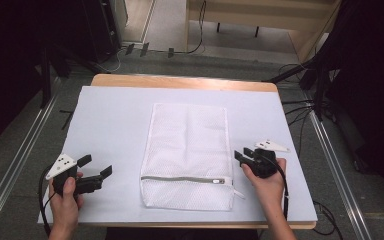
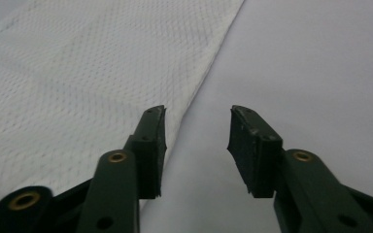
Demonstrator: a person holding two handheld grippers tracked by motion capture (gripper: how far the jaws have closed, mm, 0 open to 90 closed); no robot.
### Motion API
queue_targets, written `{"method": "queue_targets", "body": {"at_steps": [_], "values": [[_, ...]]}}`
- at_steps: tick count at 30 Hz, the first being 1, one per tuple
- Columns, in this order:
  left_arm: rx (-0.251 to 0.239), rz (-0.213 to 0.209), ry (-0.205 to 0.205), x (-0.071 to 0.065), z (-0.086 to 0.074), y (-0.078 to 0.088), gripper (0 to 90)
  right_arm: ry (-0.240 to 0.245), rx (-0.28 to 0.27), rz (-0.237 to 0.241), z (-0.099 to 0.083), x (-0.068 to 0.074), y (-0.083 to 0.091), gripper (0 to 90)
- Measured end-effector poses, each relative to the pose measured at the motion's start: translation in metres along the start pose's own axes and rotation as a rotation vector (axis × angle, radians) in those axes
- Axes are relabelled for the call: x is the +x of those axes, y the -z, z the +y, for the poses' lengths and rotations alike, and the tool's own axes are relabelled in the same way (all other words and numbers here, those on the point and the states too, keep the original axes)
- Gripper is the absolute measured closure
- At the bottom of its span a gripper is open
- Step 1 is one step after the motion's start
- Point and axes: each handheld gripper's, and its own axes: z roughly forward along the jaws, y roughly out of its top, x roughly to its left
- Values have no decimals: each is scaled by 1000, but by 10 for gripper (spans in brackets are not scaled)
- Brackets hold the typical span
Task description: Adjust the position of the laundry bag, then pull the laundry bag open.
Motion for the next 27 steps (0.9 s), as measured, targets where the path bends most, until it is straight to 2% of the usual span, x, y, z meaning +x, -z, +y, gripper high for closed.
{"method": "queue_targets", "body": {"at_steps": [1,3,4,6,7,8,10,11,12,16,17,18,23,27], "values": [[0,0,0,0,0,0,93,0,0,0,0,0,0,551],[1,-7,-1,-3,0,-1,94,20,-30,8,-10,0,10,518],[-1,-10,-9,-9,1,-2,94,40,-41,10,-20,0,22,515],[0,-16,-16,-12,2,-2,94,40,-52,9,-25,-1,28,520],[-5,-25,-18,-16,3,-2,94,24,-49,14,-30,-1,33,533],[1,-43,-35,-26,4,-5,94,-15,-49,58,-39,-2,41,540],[8,-69,-32,-36,5,-9,94,-33,-41,83,-46,0,45,554],[8,-69,-32,-36,5,-9,94,-40,-25,104,-49,2,47,554],[7,-100,-37,-46,6,-14,94,-38,-20,115,-51,4,48,554],[21,-148,-64,-66,8,-25,96,-45,-3,121,-59,17,51,574],[21,-148,-64,-66,8,-25,96,-45,-3,121,-59,17,51,574],[36,-166,-72,-72,9,-30,96,-28,17,123,-61,23,51,553],[42,-182,-83,-79,9,-35,96,-22,49,154,-68,34,48,494],[53,-193,-96,-84,9,-38,97,7,76,135,-72,42,44,461]]}}
